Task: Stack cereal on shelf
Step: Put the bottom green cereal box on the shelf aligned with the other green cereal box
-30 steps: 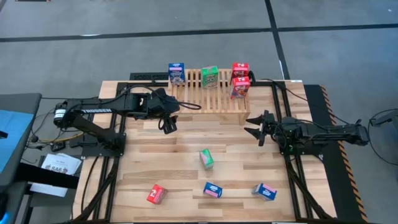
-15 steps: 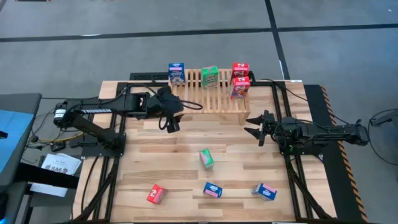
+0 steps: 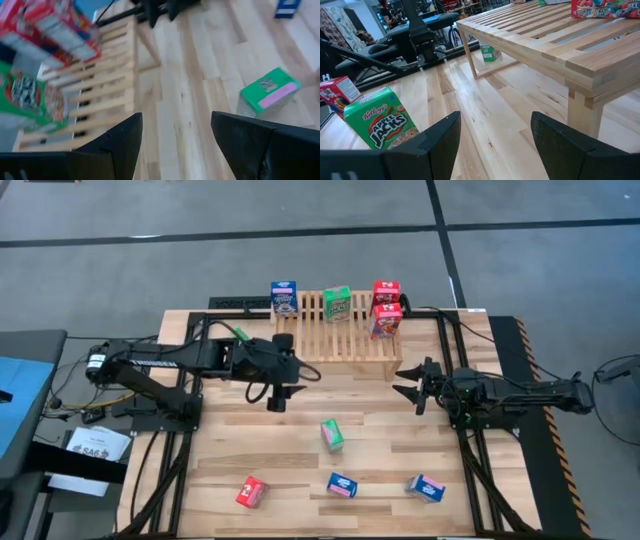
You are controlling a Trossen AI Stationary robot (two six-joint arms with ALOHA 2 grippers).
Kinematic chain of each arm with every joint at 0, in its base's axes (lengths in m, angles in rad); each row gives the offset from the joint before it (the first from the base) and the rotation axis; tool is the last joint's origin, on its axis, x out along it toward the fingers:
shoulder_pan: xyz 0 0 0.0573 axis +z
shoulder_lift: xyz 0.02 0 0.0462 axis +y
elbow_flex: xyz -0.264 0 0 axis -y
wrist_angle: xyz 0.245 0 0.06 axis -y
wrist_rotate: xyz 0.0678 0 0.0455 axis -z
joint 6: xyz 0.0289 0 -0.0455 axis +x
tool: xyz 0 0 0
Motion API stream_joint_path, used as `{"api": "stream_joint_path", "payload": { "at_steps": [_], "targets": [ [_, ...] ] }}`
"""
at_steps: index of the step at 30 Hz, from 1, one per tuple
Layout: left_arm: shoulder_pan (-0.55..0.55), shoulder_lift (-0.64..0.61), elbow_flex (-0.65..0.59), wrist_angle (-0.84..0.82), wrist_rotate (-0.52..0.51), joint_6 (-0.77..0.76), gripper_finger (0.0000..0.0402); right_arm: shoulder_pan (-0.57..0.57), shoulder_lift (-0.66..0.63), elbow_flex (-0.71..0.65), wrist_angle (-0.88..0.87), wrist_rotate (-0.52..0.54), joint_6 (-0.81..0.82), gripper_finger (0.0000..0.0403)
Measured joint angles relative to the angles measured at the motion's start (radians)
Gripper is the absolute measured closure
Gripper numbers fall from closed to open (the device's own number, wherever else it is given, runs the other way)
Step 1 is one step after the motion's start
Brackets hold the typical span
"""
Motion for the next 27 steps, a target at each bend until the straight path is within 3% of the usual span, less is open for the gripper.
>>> {"api": "stream_joint_path", "payload": {
  "at_steps": [12,27],
  "targets": [
    [-0.125,0.078,0.0,0.04,0.026,0.196,0.0175,0.0,0.0,0.0,0.001,0.0,0.0,0.0137],
    [-0.138,0.26,0.0,0.074,0.123,0.291,0.0175,0.0,0.015,0.0,0.002,-0.002,0.0,0.0137]
  ]
}}
